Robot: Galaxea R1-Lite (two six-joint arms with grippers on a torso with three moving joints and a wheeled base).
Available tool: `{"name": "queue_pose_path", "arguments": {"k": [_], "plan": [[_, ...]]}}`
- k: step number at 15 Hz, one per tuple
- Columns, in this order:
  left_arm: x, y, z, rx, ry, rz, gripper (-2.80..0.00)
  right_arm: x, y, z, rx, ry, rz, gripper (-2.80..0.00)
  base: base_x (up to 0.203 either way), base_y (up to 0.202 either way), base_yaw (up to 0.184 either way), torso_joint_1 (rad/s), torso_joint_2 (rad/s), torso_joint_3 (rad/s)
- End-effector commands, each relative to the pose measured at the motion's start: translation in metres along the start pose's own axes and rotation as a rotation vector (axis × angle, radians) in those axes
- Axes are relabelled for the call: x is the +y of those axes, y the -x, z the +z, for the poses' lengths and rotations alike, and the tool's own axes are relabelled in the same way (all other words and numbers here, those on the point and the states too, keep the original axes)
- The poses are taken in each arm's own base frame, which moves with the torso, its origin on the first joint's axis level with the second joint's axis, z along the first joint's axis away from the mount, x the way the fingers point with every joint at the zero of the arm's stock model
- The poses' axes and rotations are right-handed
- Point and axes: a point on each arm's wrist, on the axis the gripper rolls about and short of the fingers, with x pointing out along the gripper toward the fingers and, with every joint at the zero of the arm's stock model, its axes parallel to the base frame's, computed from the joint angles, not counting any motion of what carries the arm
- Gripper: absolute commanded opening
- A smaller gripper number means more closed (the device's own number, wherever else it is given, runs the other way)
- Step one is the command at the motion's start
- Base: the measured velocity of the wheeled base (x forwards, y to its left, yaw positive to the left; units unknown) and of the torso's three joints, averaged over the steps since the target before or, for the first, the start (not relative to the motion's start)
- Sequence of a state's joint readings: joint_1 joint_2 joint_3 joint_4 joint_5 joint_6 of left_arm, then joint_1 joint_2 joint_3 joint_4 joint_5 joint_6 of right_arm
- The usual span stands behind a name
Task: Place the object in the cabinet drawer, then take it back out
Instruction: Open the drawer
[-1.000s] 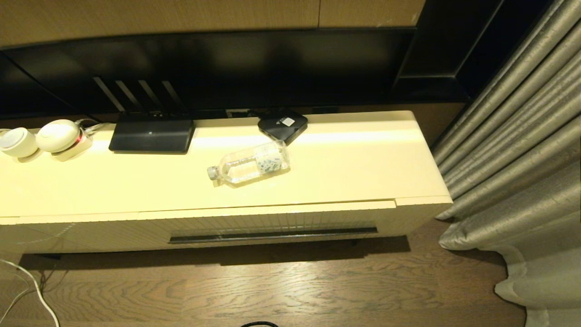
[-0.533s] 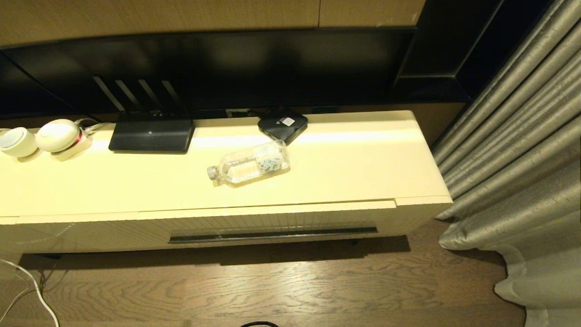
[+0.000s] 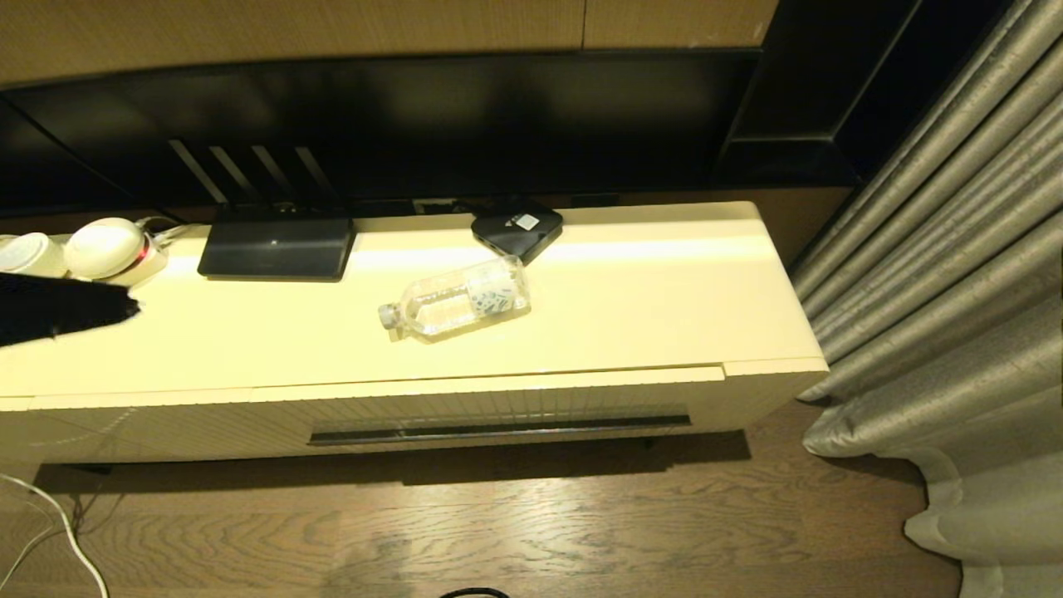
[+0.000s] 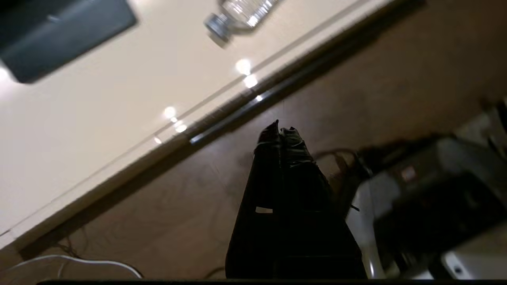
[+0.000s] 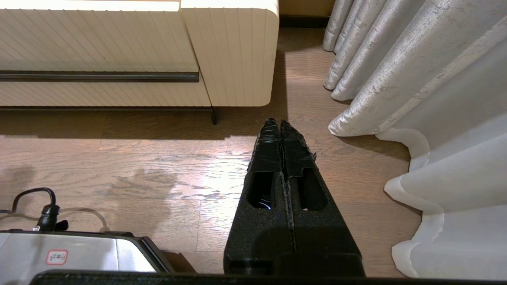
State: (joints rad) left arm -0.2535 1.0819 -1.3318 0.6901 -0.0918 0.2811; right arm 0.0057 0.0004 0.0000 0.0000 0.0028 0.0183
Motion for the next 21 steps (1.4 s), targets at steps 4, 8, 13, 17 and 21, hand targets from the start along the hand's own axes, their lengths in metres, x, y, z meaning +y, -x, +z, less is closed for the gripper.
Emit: {"name": "queue_pose_path", "arguments": {"k": [4, 8, 13, 17, 21], "plan": [[0.002, -0.081, -0.008, 0.279, -0.134, -0.263, -2.80, 0.000, 0.000, 0.000, 0.001, 0.000, 0.001, -2.80, 0.000, 0.000, 0.000, 0.000, 0.00, 0.000], [-0.001, -0.103, -0.025, 0.369, -0.296, -0.374, -2.80, 0.000, 0.000, 0.000, 0.001, 0.000, 0.001, -2.80, 0.000, 0.000, 0.000, 0.000, 0.00, 0.000], [-0.007, -0.122, -0.052, 0.446, -0.460, -0.430, -2.80, 0.000, 0.000, 0.000, 0.001, 0.000, 0.001, -2.80, 0.000, 0.000, 0.000, 0.000, 0.00, 0.000], [-0.013, -0.153, -0.078, 0.517, -0.496, -0.420, -2.80, 0.000, 0.000, 0.000, 0.001, 0.000, 0.001, -2.80, 0.000, 0.000, 0.000, 0.000, 0.00, 0.000], [-0.024, -0.202, -0.110, 0.445, -0.540, -0.349, -2.80, 0.000, 0.000, 0.000, 0.001, 0.000, 0.001, -2.80, 0.000, 0.000, 0.000, 0.000, 0.00, 0.000]]}}
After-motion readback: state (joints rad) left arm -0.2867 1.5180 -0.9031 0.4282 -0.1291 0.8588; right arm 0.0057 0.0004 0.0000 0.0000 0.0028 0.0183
